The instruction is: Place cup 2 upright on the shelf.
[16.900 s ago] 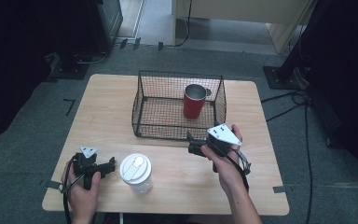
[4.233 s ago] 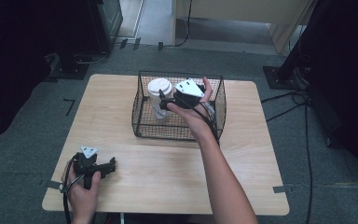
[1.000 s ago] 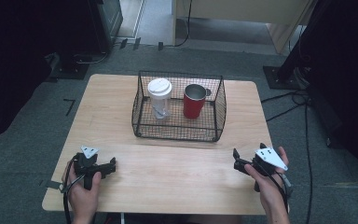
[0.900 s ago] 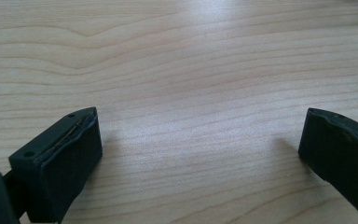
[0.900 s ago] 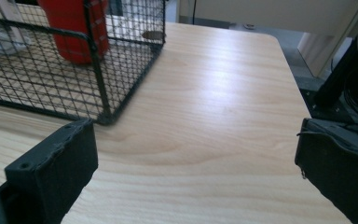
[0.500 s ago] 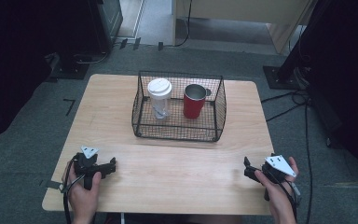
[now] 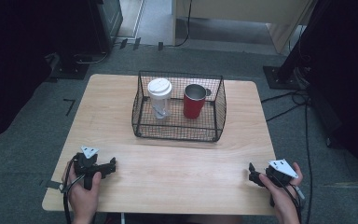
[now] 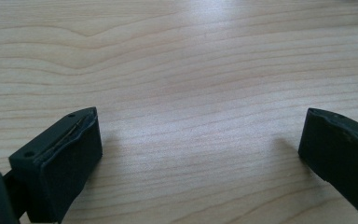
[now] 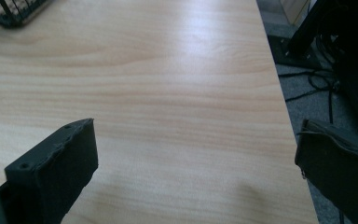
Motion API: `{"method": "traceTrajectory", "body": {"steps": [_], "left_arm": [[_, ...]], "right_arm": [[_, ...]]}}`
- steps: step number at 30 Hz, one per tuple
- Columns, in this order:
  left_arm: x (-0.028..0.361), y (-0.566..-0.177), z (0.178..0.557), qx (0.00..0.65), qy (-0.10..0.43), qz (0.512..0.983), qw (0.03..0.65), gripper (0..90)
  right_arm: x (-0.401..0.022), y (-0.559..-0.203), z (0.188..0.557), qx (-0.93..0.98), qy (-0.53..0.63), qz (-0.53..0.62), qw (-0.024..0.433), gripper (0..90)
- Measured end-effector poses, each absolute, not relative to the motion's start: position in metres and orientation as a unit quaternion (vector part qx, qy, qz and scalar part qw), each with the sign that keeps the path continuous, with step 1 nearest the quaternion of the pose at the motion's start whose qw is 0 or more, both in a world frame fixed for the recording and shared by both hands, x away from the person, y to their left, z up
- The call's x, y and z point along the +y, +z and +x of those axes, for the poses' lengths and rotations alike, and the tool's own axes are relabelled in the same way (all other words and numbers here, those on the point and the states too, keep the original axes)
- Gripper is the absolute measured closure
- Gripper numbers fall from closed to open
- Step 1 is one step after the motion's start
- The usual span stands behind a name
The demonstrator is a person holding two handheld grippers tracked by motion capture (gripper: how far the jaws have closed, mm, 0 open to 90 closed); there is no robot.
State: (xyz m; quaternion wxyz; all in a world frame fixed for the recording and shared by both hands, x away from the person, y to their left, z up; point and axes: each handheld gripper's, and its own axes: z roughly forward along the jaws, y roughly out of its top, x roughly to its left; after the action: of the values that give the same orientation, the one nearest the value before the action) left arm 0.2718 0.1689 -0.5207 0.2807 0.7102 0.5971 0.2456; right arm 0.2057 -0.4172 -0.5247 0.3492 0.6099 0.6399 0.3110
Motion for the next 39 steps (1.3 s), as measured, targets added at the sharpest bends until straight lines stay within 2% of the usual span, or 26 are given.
{"method": "traceTrajectory", "body": {"steps": [4, 9, 13, 39], "left_arm": [[0.169, -0.521, 0.272, 0.597, 0.245, 0.711, 0.281, 0.0], [0.169, -0.521, 0.272, 0.597, 0.245, 0.710, 0.281, 0.0], [0.169, -0.521, 0.272, 0.597, 0.246, 0.710, 0.281, 0.0], [0.169, -0.521, 0.272, 0.597, 0.245, 0.710, 0.281, 0.0]], "right_arm": [[-0.417, -0.528, 0.207, 0.673, 0.259, 0.607, 0.334, 0.0], [-0.419, -0.528, 0.208, 0.677, 0.269, 0.608, 0.316, 0.0], [-0.427, -0.530, 0.209, 0.667, 0.292, 0.635, 0.258, 0.0], [-0.426, -0.529, 0.208, 0.668, 0.291, 0.634, 0.257, 0.0]]}}
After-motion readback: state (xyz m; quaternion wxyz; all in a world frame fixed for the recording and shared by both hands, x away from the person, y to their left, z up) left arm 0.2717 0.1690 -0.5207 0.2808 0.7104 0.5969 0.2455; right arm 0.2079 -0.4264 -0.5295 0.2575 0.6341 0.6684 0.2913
